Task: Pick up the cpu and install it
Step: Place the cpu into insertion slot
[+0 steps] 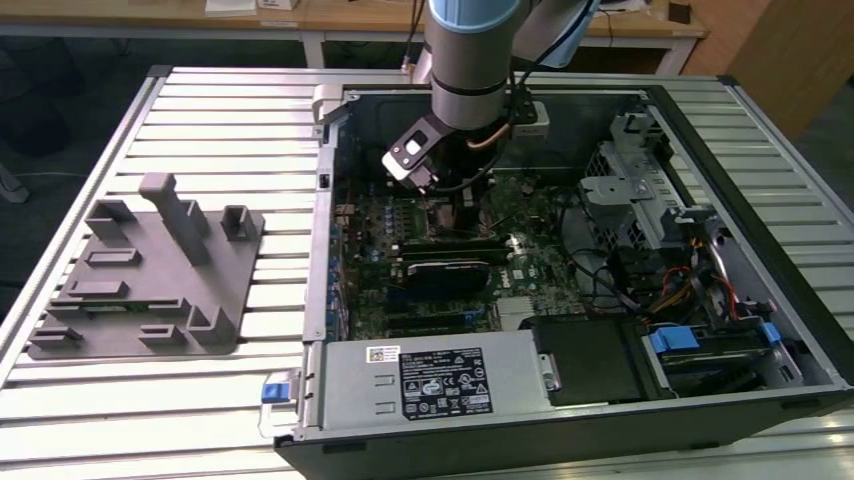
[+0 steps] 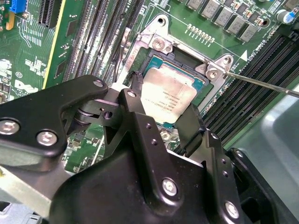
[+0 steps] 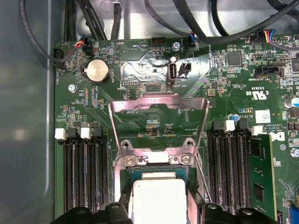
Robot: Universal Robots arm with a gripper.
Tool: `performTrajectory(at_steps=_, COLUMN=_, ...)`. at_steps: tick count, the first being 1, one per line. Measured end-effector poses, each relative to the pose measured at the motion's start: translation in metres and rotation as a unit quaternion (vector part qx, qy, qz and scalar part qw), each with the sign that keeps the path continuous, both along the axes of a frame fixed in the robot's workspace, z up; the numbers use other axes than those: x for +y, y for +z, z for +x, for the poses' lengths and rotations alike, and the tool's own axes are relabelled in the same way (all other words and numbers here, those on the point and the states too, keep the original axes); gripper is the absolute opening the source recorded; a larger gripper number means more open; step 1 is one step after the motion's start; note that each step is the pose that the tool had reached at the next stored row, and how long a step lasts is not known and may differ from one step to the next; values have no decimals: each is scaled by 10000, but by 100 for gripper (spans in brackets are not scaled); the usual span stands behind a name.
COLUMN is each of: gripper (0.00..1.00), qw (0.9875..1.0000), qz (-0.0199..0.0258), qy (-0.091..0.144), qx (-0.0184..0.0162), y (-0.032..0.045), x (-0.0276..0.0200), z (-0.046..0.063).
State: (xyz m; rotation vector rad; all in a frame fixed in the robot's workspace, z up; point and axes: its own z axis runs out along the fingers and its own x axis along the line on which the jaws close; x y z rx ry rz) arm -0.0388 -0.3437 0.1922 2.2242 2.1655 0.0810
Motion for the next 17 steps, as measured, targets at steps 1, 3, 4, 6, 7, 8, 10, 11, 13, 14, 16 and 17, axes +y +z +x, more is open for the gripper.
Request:
performTrajectory(at_steps=1, gripper=54, qw=10000, qz=0, qy=0, qx=0, y=0, x=0, z=0)
performTrajectory(at_steps=3, gripper=54, qw=10000, qz=0, qy=0, qx=0, y=0, x=0, z=0)
performTrajectory(at_steps=4, gripper=55, qw=10000, qz=2, qy=0, qx=-2, y=-2, x=1, z=1)
performTrajectory(at_steps=6, gripper=55, qw=10000, qz=1, qy=0, qx=-1, y=-2, x=0, z=0)
performTrajectory(at_steps=7, gripper=62, qw=10000, qz=1, qy=0, qx=0, y=-1, x=0, z=0)
performTrajectory(at_steps=8, gripper=62, qw=10000, qz=1, qy=0, qx=0, y=-1, x=0, z=0)
performTrajectory(at_steps=10, gripper=62, qw=10000, qz=0, qy=0, qx=0, y=-1, x=0, z=0)
performTrajectory(at_steps=11, gripper=62, qw=10000, qz=0, qy=0, qx=0, y=0, x=0, z=0)
performTrajectory(at_steps=13, gripper=62, qw=10000, qz=0, qy=0, qx=0, y=12, x=0, z=0)
performTrajectory(at_steps=14, gripper=62, qw=10000, qz=0, qy=0, qx=0, y=19, x=0, z=0)
performTrajectory(at_steps=16, gripper=62, qw=10000, qz=2, qy=0, qx=-1, y=22, x=1, z=0)
performTrajectory(at_steps=17, gripper=62, qw=10000, qz=0, qy=0, qx=0, y=23, x=0, z=0)
